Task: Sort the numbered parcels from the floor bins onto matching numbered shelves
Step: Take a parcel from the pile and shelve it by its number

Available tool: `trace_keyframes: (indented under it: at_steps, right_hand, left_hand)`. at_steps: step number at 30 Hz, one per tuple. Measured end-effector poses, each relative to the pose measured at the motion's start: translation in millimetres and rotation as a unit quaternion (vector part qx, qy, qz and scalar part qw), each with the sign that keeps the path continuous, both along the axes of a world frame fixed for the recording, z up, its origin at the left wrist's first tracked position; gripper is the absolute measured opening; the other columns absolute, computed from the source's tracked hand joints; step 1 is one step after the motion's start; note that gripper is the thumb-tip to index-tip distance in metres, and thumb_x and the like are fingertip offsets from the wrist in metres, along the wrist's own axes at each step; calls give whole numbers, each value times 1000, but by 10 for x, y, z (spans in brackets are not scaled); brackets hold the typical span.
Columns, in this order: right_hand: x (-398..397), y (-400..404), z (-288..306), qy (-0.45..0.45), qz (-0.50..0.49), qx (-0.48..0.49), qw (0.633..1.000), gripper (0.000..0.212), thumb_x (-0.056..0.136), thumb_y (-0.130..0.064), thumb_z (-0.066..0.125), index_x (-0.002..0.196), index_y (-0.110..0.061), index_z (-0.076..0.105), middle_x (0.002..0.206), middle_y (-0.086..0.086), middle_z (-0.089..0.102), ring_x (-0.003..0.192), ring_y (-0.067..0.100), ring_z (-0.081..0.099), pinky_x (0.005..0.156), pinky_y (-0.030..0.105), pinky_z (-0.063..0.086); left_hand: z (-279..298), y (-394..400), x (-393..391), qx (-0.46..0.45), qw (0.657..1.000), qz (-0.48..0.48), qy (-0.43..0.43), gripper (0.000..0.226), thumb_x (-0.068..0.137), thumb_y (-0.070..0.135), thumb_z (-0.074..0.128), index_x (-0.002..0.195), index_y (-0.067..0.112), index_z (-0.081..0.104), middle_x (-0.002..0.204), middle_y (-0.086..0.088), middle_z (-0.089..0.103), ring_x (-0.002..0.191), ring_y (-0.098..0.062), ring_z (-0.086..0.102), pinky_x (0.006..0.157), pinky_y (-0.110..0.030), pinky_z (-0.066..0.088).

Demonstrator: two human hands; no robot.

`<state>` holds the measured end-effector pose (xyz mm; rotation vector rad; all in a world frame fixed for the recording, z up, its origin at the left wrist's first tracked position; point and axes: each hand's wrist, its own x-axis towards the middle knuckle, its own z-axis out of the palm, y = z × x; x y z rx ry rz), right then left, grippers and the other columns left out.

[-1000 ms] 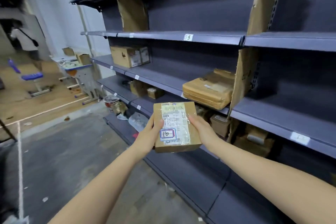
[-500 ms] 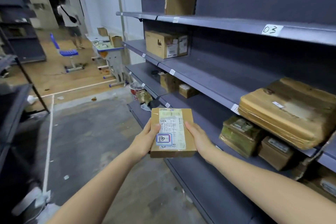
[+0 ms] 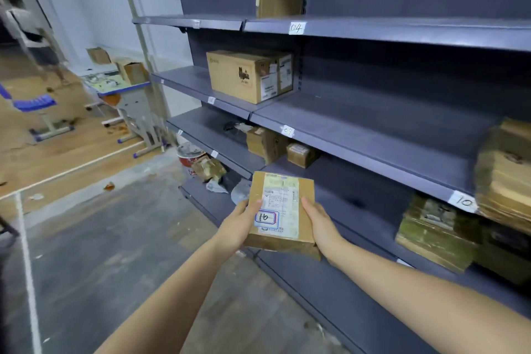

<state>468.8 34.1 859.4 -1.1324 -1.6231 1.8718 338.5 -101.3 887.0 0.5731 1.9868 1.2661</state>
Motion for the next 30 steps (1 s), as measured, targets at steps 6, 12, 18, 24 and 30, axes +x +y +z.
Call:
trace_keyframes:
  at_steps: [6, 12, 18, 24, 30]
  right_hand:
    - [-624, 226, -105, -40, -36, -9, 999, 34, 94, -57, 46, 114, -30, 54, 107, -3, 69, 98, 20, 66, 80, 34, 51]
    - [-1203, 643, -459, -45, -108, -72, 991, 31, 93, -50, 44, 108, -23, 49, 104, 5, 68, 96, 28, 66, 91, 49, 53]
    - [-1650, 985, -705, -43, -136, -137, 980, 53, 88, -48, 39, 126, -14, 52, 111, 7, 70, 93, 24, 68, 74, 37, 57]
    - [-2032, 1304, -849, -69, -187, -128, 972, 31, 101, -34, 37, 115, -18, 59, 103, 4, 70, 79, 17, 65, 56, 28, 52]
    - [-2400, 1725, -1214, -131, -261, -77, 953, 28, 98, -41, 45, 113, -19, 53, 120, 8, 64, 109, 27, 60, 100, 44, 46]
  left_hand:
    - [-149, 338, -748, 6, 999, -52, -14, 46, 93, 62, 44, 127, 34, 54, 119, 12, 66, 112, -13, 61, 108, -38, 40]
    - [-431, 910, -1425, 3, 995, -90, -31, 36, 95, 51, 48, 114, 25, 64, 109, 6, 72, 100, -12, 67, 97, -30, 45]
    - [-742, 1518, -2032, -9, 985, -118, -123, 53, 63, 54, 62, 103, 21, 74, 121, -9, 63, 93, -25, 71, 58, -28, 56]
    - [-1047, 2060, -2410, -48, 981, -115, -147, 37, 91, 39, 43, 81, 24, 76, 93, 0, 75, 91, -18, 68, 93, -35, 48]
    - [-1454, 2641, -2725, -36, 977, -102, -184, 51, 75, 45, 47, 101, 6, 66, 87, -8, 71, 90, -27, 63, 80, -33, 46]
